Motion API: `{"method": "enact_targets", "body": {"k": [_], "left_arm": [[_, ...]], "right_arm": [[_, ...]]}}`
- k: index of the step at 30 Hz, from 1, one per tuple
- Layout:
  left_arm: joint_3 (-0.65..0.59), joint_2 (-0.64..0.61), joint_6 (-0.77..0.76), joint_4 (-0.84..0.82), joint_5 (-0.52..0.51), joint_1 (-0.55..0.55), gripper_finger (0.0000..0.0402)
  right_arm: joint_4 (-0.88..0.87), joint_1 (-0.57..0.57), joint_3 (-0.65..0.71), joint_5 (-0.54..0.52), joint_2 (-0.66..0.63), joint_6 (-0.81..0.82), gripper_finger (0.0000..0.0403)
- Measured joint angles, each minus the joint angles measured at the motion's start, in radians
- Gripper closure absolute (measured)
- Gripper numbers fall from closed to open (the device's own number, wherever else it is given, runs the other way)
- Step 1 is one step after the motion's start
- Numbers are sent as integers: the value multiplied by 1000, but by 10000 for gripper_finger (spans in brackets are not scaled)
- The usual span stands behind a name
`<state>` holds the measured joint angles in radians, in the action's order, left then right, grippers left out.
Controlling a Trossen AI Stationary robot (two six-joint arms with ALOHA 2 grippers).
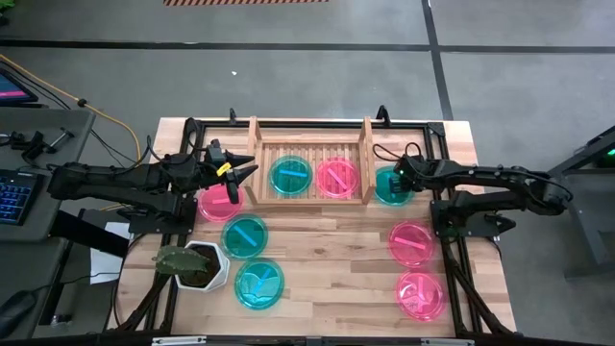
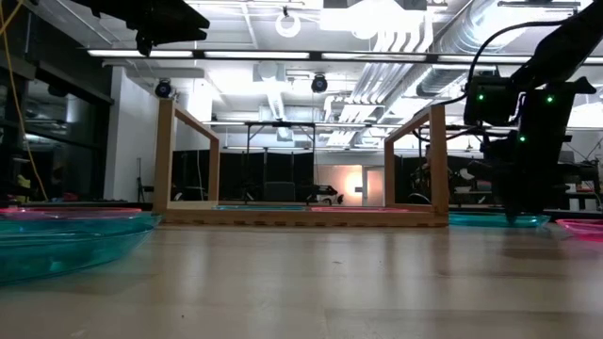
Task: Place and stack plates onto a shelf
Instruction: Stack the blue plate on top of the blue plate on the shelf
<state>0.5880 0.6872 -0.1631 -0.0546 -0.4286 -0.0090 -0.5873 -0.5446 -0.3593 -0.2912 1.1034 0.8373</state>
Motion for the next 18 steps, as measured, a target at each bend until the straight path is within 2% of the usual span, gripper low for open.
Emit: {"method": "enact_targets", "body": {"k": [3, 5, 11, 18], "left_arm": [[0, 0, 0, 0, 0, 0, 275], [0, 0, 0, 0, 0, 0, 275], [0, 0, 7, -1, 0, 0, 275], [0, 0, 9, -1, 0, 0, 275]], "right_arm": [[15, 0, 2, -25, 1, -8, 368], [21, 0, 2, -43, 2, -9, 393], [30, 0, 4, -65, -13, -35, 400], [-55, 10, -25, -69, -120, -52, 403]]}}
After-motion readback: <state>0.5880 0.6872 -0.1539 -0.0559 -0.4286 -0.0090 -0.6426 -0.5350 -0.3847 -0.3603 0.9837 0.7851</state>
